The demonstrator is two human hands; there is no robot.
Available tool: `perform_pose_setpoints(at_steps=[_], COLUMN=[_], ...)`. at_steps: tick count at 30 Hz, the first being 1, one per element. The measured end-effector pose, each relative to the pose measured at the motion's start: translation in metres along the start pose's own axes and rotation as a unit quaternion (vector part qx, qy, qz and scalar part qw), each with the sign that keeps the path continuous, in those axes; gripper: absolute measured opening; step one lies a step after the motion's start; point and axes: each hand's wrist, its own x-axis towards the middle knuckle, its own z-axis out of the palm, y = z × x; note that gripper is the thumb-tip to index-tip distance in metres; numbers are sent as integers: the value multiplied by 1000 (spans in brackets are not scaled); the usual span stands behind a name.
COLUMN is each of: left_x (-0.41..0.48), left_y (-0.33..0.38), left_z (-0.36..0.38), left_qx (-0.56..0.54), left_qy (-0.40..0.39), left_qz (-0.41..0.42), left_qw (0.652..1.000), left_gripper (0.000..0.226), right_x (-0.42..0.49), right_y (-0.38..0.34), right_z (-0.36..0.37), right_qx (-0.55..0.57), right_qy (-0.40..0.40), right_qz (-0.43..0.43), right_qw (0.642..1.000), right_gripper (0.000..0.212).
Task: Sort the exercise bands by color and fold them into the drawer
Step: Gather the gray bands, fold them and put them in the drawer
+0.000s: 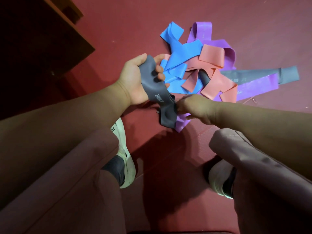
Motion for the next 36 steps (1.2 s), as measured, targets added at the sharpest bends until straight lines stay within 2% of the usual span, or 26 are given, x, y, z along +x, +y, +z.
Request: perform_pose_setpoints(at_steps=[1,4,6,10,13,18,25,30,36], left_x=[0,2,4,8,9,8,8,8,8], left_y=[-1,-5,-7,-9,-11,-13,-16,-16,-15], left_z=[0,-2,-4,-6,-4,-3,-5,-5,-7], left_qx=[4,20,27,25,31,31,43,45,46], left_qy=[1,11,23,33,31,36,42,36,35], left_qz=[-3,-10,-9,-15,-20,-22,-32,-35,-36], left_qw=[1000,1000,999,999,999,999,998,998,998], left_gripper=[41,40,40,41,41,40,40,40,40], right_x=[2,5,3,3,4,15,16,15,11], right_y=[1,1,0,1,3,0,-5,1,4], right_z=[-3,-18,-30,-49,-53,-63,-77,-79,-84], right_qx=[-54,-88,-167,-316,-395,-441,-529,-530,-513], right_qy=[56,254,305,296,281,235,289,323,340], right_qz=[-11,-28,-62,-67,-62,-42,-33,-61,-37], right_qw=[997,963,936,899,872,865,797,781,787], right_gripper=[16,21,24,22,34,67,43,40,34])
